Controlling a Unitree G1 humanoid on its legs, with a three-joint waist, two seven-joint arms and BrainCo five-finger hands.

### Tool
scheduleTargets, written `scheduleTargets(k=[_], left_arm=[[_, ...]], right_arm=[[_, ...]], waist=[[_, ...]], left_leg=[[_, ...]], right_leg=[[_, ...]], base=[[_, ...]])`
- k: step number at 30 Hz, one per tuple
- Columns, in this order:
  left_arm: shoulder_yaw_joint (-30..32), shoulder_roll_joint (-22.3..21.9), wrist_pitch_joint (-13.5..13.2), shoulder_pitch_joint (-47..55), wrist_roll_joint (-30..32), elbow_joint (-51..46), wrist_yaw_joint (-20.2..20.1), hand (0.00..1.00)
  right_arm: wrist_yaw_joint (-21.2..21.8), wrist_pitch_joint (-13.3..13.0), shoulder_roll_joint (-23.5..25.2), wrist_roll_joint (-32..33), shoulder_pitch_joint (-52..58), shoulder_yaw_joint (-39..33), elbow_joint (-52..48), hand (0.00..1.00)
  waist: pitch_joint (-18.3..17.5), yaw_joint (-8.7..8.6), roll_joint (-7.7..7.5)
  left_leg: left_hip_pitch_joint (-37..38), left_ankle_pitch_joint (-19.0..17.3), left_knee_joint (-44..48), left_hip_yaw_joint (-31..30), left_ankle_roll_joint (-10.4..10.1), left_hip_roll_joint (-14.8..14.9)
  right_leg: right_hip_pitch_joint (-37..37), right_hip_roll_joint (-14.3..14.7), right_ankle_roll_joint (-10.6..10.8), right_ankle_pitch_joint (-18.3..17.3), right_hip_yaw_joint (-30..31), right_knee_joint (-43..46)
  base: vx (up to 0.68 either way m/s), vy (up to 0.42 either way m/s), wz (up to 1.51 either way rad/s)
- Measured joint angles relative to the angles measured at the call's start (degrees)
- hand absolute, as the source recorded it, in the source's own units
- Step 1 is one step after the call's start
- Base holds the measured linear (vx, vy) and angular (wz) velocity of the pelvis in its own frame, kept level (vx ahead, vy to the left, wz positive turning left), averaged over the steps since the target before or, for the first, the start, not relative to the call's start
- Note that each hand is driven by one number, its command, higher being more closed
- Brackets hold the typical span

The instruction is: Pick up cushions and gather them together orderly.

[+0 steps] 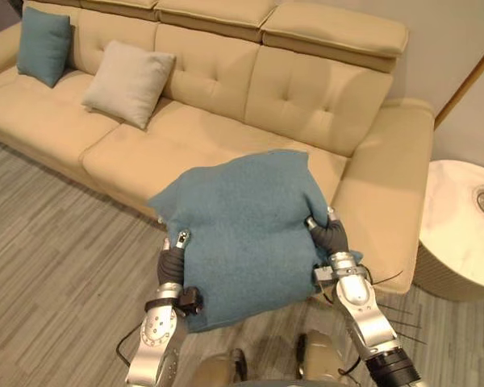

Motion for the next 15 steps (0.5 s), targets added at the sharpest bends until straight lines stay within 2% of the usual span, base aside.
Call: scheduleTargets(k=[1,2,3,4,5,6,7,8,9,10,11,12,13,14,15], left_arm=[[-0.30,0.03,0.00,-0.70,0.19,0.30,-0.08,1.00],[-0.77,0.02,0.00,-1.48,0.68,0.92,-0.10,1.00],[-1.69,-0.17,0.00,-2.17,0.71,1.93,-0.12,1.00],[-2.62,-0.86,0.04,-2.11,0.94,2.37,-0.44,1.00],[-2.83,-1.77,0.05,-2.30,1.20,2.72,-0.60,1.00],[-3.12,-2.86,0.10,-2.68,1.35,3.03,-1.06,1.00],[-3.00,-3.77,0.52,-2.76,1.38,3.35,-1.57,1.00],[-2.96,-4.00,0.76,-2.53,1.38,3.37,-1.59,1.00],[-3.00,-4.12,0.86,-1.84,1.37,3.33,-1.67,1.00],[-3.03,-4.17,0.86,-1.54,1.35,3.29,-1.88,1.00],[-2.91,-4.27,0.85,-1.50,1.34,3.06,-2.52,1.00],[-2.68,-4.45,0.78,-1.49,1.33,2.10,-2.68,1.00],[-2.49,-4.65,0.64,-1.50,1.35,1.46,-2.73,1.00],[-2.20,-4.98,0.29,-1.59,1.85,0.53,-2.73,1.00],[-2.18,-5.00,-0.26,-1.63,2.34,0.24,-2.73,1.00]], right_arm=[[0.08,0.00,-0.04,0.03,0.22,-0.53,-0.06,1.00],[0.07,0.00,-0.08,0.04,0.55,-1.04,-0.06,1.00],[0.07,0.02,-0.32,0.05,1.35,-1.84,-0.10,1.00],[0.15,0.03,-0.55,0.08,2.97,-3.19,-0.80,1.00],[0.16,0.10,-0.75,0.13,3.14,-3.72,-0.81,1.00],[0.16,0.16,-0.78,0.12,3.81,-4.54,-1.00,1.00],[0.11,1.08,-0.91,0.11,5.10,-5.02,-2.25,1.00],[0.09,1.44,-0.96,0.11,5.96,-5.07,-3.46,1.00],[-0.01,1.45,-0.91,0.10,7.61,-5.06,-6.12,1.00],[-0.07,1.45,-0.92,0.11,8.73,-5.10,-8.23,1.00],[-0.10,1.34,-0.92,0.10,10.34,-5.29,-12.32,1.00],[-0.10,1.15,-0.92,0.06,10.73,-5.31,-14.99,1.00],[-0.10,1.11,-0.91,0.04,10.65,-5.33,-16.00,1.00],[-0.10,0.67,-0.90,0.03,10.31,-5.44,-16.34,1.00],[-0.11,0.55,-0.88,0.05,9.87,-5.53,-15.88,1.00]], waist=[[-0.01,-0.78,-0.18],[-0.02,-1.28,-0.61],[-0.26,-2.34,-0.81],[-1.03,-2.79,-0.15],[-0.95,-2.86,1.04],[-1.01,-3.07,1.82],[-0.74,-2.45,2.29],[-0.68,-1.94,2.37],[-0.55,-0.73,2.38],[-0.54,-0.37,2.34],[-0.53,-0.14,2.20],[-0.52,0.15,2.07],[-0.55,0.41,2.04],[-0.60,1.28,2.01],[-0.61,1.67,2.00]], left_leg=[[1.99,0.12,-1.74,-0.43,-1.47,-0.45],[3.30,-0.45,-1.91,-1.23,-2.26,-1.13],[5.03,-2.11,-1.43,-2.61,-3.43,-1.50],[6.65,-3.74,-0.58,-3.50,-5.57,-0.83],[6.03,-4.06,1.65,-3.58,-6.81,0.48],[3.38,-3.37,8.68,-3.06,-9.45,2.53],[-0.32,-0.19,21.31,-1.29,-12.11,5.65],[-1.66,2.51,27.04,-0.24,-11.80,7.42],[-3.76,2.25,35.48,1.67,-11.36,11.01],[-4.70,1.62,38.65,3.12,-10.61,12.53],[-6.52,0.15,40.08,5.57,-7.96,14.42],[-8.00,-1.29,37.77,7.26,-5.61,15.21],[-8.87,-1.89,35.13,7.25,-4.88,15.16],[-9.93,-2.01,28.61,5.61,-4.74,14.69],[-10.25,-1.60,21.10,1.61,-5.51,13.54]], right_leg=[[0.34,1.32,0.14,4.36,-0.53,-9.63],[0.50,1.55,-0.24,6.63,-0.32,-13.16],[1.31,1.39,-1.99,8.37,-0.36,-13.09],[2.39,1.60,-4.90,14.67,-0.98,-11.30],[2.41,2.28,-5.35,13.11,-2.09,-9.57],[3.46,3.28,-6.22,11.01,-3.27,-8.45],[6.68,5.57,-7.02,8.95,-3.50,-8.76],[8.41,6.57,-7.49,7.99,-3.26,-8.86],[12.03,8.22,-8.00,6.26,-2.06,-9.34],[14.02,8.86,-8.07,5.42,-1.33,-9.90],[16.76,9.19,-8.20,4.15,0.06,-10.75],[18.22,9.15,-7.98,3.24,2.08,-10.98],[18.87,9.14,-7.92,2.94,3.69,-11.27],[19.91,9.13,-7.84,2.92,6.48,-12.15],[20.60,9.13,-7.70,2.89,8.82,-12.76]], base=[[0.50,-0.096,0.42],[0.57,-0.148,0.64],[0.66,-0.198,0.72],[0.58,-0.185,0.58],[0.59,-0.180,0.40],[0.55,-0.171,0.10],[0.54,-0.166,-0.04],[0.51,-0.132,-0.41],[0.39,-0.077,-0.49],[0.46,-0.074,-0.60],[0.43,-0.040,-0.59],[0.40,-0.024,-0.68],[0.35,0.031,-1.02],[0.31,0.088,-1.21],[0.35,0.160,-1.29]])
